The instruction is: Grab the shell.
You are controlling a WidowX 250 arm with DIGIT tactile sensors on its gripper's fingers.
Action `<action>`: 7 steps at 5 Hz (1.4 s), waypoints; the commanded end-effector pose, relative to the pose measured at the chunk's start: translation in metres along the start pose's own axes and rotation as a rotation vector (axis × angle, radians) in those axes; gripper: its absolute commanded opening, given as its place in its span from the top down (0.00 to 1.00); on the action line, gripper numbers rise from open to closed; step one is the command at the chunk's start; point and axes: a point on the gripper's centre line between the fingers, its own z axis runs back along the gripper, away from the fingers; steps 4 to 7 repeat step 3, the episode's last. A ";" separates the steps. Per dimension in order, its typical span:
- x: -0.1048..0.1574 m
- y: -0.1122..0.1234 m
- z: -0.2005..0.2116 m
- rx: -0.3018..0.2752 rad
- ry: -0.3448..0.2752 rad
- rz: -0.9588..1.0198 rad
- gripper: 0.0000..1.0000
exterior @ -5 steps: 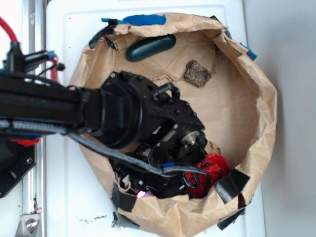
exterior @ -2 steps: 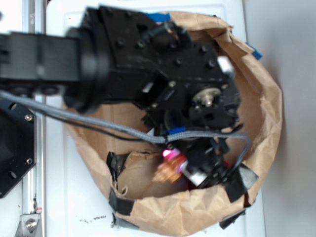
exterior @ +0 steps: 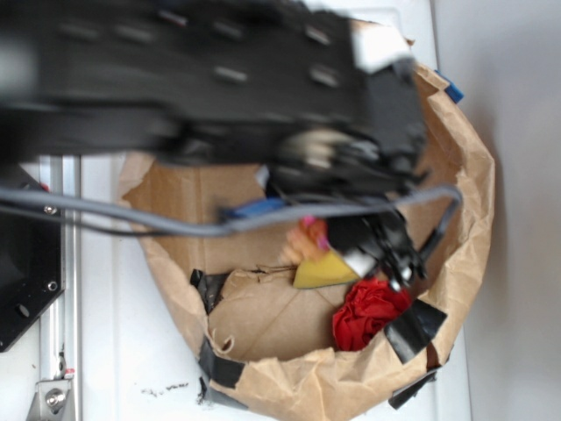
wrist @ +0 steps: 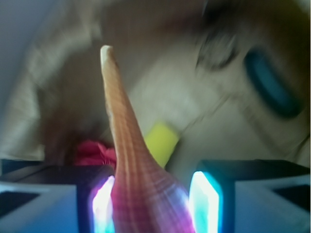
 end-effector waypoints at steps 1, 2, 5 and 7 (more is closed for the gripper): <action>-0.006 0.014 0.042 0.023 -0.057 -0.008 1.00; -0.007 0.015 0.041 0.041 -0.061 0.008 1.00; -0.010 0.011 0.039 0.058 -0.065 0.005 1.00; -0.010 0.011 0.039 0.058 -0.065 0.005 1.00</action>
